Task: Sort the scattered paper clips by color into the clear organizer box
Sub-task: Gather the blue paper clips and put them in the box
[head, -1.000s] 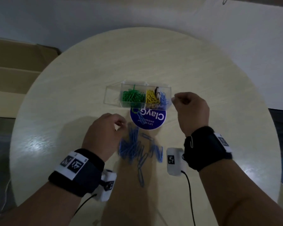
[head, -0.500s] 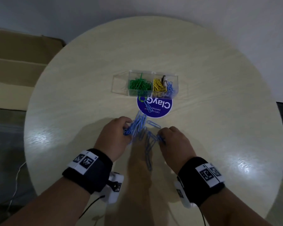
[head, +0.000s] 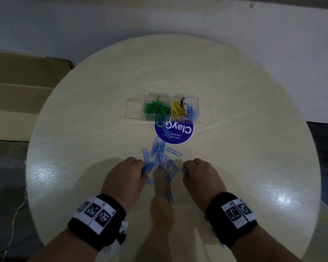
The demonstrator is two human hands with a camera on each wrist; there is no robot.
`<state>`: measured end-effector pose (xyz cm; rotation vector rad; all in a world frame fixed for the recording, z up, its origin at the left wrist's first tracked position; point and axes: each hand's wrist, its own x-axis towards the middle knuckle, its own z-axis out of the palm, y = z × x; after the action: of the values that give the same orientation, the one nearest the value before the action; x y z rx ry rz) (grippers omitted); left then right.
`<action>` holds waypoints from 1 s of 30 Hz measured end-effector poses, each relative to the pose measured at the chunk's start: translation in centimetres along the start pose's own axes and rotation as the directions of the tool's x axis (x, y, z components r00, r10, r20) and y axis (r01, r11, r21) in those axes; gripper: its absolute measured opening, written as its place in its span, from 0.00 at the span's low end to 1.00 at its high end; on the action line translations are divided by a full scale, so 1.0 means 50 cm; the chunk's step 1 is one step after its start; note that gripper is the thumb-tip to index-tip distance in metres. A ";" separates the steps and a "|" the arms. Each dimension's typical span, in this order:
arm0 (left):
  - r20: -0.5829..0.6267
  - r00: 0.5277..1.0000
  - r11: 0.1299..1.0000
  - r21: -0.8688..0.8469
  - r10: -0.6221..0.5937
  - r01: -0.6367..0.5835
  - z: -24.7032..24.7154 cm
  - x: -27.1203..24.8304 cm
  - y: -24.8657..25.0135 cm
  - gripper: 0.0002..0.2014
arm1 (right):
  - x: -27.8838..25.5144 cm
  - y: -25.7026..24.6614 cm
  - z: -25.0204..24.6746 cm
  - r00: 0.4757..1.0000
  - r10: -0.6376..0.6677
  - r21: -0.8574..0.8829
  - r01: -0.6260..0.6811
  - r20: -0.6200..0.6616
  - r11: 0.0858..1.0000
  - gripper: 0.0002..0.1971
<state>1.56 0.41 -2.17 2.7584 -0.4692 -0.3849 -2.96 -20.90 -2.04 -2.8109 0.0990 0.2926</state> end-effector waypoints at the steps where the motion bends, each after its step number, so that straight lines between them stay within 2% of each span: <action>1: -0.001 1.000 1.000 0.017 0.007 -0.007 -0.002 0.001 0.000 0.04 | -0.001 0.003 -0.002 1.000 0.002 0.003 -0.002 0.007 1.000 0.03; 5: -0.024 1.000 1.000 -0.030 0.004 -0.004 -0.027 0.011 0.018 0.04 | 0.000 0.027 -0.019 0.997 0.073 0.125 -0.070 -0.014 0.990 0.05; 8: -0.090 0.996 0.984 -0.179 0.004 -0.020 -0.067 0.038 0.058 0.04 | 0.004 0.052 -0.036 0.983 0.154 0.270 -0.123 -0.097 0.955 0.06; 11: -0.167 0.986 0.947 -0.317 0.003 -0.056 -0.111 0.099 0.111 0.05 | 0.016 0.078 -0.057 0.963 0.213 0.372 -0.140 -0.165 0.918 0.06; 15: -0.252 0.967 0.887 -0.454 -0.036 -0.085 -0.155 0.200 0.179 0.05 | 0.035 0.108 -0.092 0.934 0.255 0.424 -0.131 -0.251 0.896 0.06; 19: -0.305 0.946 0.818 -0.568 -0.110 -0.088 -0.154 0.283 0.224 0.04 | 0.047 0.131 -0.120 0.917 0.291 0.472 -0.136 -0.274 0.871 0.07; 22: -0.281 0.951 0.837 -0.545 -0.127 -0.049 -0.121 0.319 0.238 0.06 | 0.054 0.145 -0.128 0.900 0.330 0.524 -0.142 -0.286 0.840 0.07; 26: -0.083 0.996 0.945 -0.328 -0.035 0.006 -0.080 0.336 0.238 0.13 | 0.065 0.149 -0.138 0.891 0.337 0.537 -0.133 -0.303 0.833 0.06; 27: -0.073 0.997 0.956 -0.293 -0.025 0.002 -0.078 0.334 0.239 0.14 | 0.069 0.150 -0.140 0.893 0.341 0.549 -0.134 -0.294 0.825 0.06; 30: -0.206 0.978 0.925 -0.378 -0.045 -0.037 -0.095 0.316 0.237 0.14 | 0.092 0.140 -0.151 0.902 0.349 0.602 -0.135 -0.253 0.787 0.05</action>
<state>14.18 -14.66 3.03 2.3860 -0.2975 -0.1576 2.28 -30.07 1.93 -2.2016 0.5479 -0.1757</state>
